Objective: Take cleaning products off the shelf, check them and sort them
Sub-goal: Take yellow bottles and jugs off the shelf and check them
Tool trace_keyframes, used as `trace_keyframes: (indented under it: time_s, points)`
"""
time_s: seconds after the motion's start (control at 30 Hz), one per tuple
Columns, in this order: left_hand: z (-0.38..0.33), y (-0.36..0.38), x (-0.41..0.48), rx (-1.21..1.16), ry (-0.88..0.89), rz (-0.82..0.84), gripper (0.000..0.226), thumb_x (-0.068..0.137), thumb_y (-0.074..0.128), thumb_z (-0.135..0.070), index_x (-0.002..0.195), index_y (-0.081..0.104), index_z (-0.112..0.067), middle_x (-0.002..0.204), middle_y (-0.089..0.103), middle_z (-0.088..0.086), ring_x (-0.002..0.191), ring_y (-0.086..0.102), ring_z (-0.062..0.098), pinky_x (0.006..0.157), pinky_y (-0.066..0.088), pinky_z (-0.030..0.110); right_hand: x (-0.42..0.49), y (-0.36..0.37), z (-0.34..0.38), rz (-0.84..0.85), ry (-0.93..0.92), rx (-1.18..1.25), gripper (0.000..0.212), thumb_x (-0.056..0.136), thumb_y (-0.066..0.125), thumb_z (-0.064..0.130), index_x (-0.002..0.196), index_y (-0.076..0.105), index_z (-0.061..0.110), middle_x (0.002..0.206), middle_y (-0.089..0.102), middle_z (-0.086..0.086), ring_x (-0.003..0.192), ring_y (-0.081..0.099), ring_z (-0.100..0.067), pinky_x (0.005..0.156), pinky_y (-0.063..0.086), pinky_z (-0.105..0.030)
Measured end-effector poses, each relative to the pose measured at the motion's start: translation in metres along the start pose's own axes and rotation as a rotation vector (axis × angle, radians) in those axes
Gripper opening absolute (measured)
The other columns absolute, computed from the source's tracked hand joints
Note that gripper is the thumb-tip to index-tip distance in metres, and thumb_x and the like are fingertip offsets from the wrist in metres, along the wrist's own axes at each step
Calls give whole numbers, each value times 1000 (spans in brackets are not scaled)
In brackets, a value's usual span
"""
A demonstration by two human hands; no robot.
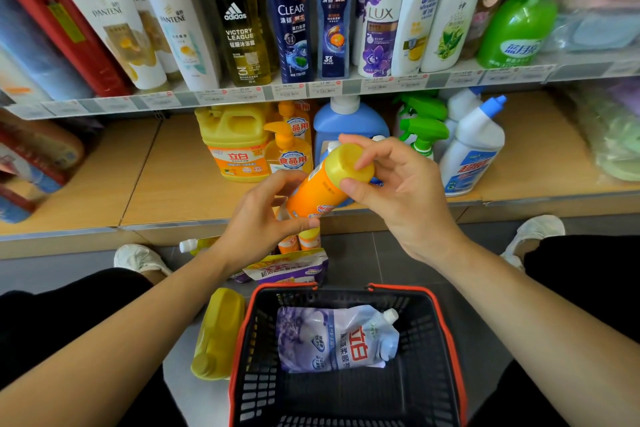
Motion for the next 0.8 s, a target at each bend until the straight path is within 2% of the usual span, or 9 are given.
trace_keyframes:
  time_s: [0.13,0.27,0.4,0.5,0.6,0.7,0.8]
  points:
    - [2,2,-1,-24,-9,15,66,77,81,-40,134,56,-20,128,64,-7,117,62,14,97,56,41,2,-4,0,-21,13,32,25,83,74,1,99,68,20,133,65,-8,123,62,-22,87,54,-26]
    - [3,4,-1,-97,-38,28,64,75,83,-37,131,57,-21,123,66,-6,114,64,14,95,57,38,2,-6,-1,-36,48,77,16,93,63,9,104,73,16,133,65,-7,130,57,-19,93,51,-33]
    - [5,7,-2,-190,-84,63,64,75,86,-30,131,57,-19,117,69,1,109,67,19,93,58,40,4,-11,-4,-58,125,139,22,96,57,9,115,68,10,131,67,-6,127,60,-22,97,53,-45]
    - [6,11,-2,-273,-112,83,62,75,87,-26,129,58,-17,115,70,8,108,68,25,91,59,43,4,-13,-7,-87,153,154,24,97,56,7,118,66,10,130,67,-5,124,61,-23,94,55,-45]
    - [3,13,-2,-339,-120,95,57,78,81,-28,129,59,-17,117,71,10,109,69,26,94,58,46,2,-14,-14,-123,146,163,35,93,62,-1,123,66,16,126,70,-3,119,65,-24,97,54,-46]
    - [1,18,-3,-395,-131,121,50,82,76,-26,129,60,-16,119,73,9,110,69,26,97,57,44,2,-21,-20,-191,130,152,38,86,69,1,113,72,27,116,74,1,110,70,-23,90,58,-40]
    - [2,22,-5,-467,-161,115,49,83,72,-24,129,60,-13,121,72,9,112,69,26,99,57,41,-1,-29,-35,-212,189,-4,29,84,75,2,102,74,24,105,77,-1,96,74,-21,82,61,-40]
Point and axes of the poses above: each hand's wrist, its own x-axis towards the middle knuckle, its own y-axis out of the palm, z = x × y, the point moved 8 cm from there along x, towards the middle knuckle
